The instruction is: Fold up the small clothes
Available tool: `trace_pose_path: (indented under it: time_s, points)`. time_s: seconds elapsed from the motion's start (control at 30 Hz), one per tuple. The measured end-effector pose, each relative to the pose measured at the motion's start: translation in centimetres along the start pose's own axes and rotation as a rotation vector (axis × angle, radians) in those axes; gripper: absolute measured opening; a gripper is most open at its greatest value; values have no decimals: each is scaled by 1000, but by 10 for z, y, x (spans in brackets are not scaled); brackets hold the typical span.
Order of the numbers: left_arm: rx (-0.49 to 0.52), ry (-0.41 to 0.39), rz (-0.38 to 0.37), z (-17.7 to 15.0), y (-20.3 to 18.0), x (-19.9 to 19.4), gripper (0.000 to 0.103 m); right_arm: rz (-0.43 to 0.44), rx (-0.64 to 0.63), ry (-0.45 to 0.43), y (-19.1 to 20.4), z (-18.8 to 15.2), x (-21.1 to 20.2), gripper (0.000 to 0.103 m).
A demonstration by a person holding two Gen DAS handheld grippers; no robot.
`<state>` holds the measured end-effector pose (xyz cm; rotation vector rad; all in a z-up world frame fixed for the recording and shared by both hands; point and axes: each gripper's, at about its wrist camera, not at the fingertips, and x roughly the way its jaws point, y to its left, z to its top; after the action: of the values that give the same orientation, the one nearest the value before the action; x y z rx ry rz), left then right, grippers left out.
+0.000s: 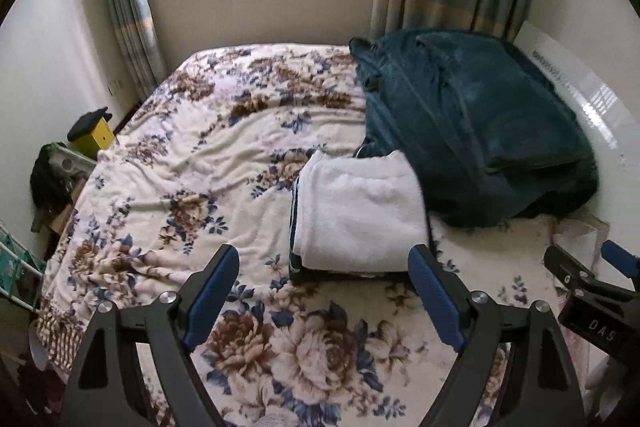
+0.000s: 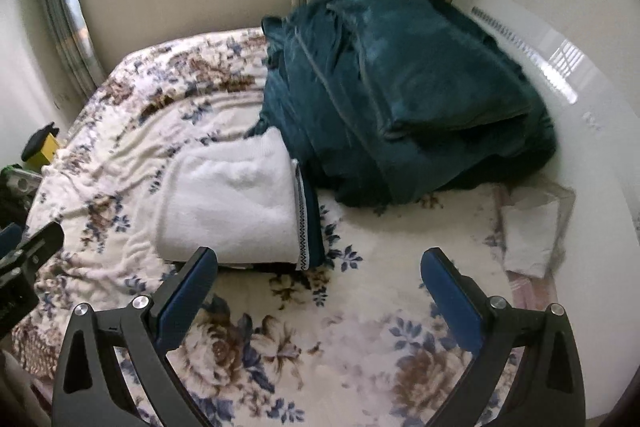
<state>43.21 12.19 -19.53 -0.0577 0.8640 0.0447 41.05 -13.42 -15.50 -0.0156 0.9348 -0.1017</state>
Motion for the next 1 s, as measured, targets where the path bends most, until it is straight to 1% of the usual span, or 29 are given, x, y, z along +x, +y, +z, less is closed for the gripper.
trace_pose_path:
  time_s: [0.13, 0.23, 0.37, 0.57, 0.67, 0.7, 0.73, 0.77, 0.87, 1.0]
  points:
    - [7, -39, -8, -2, -4, -55, 86, 8, 12, -63, -12, -6, -75, 103]
    - [9, -63, -9, -5, -6, -87, 86, 25, 9, -100, -19, -12, -125, 103]
    - [-3, -95, -24, -9, -6, -130, 86, 38, -19, -147, -23, -20, -178, 103]
    - [-12, -115, -26, -19, -4, -169, 86, 49, -40, -204, -30, -34, -245, 103]
    - [-13, -127, -16, -25, -3, -180, 86, 55, -39, -218, -33, -40, -267, 103]
    - [-15, -129, -15, -27, -2, -183, 88, 54, -39, -223, -34, -42, -274, 103]
    - [-18, -129, -14, -30, -2, -186, 93, 52, -41, -226, -35, -44, -277, 103]
    - [-20, -129, -14, -32, -1, -188, 103, 56, -44, -228, -36, -47, -283, 103]
    - [-21, -143, -6, -37, -1, -195, 103, 55, -58, -239, -37, -52, -295, 103]
    - [-24, -148, 2, -41, -1, -200, 103, 64, -58, -241, -40, -54, -299, 103]
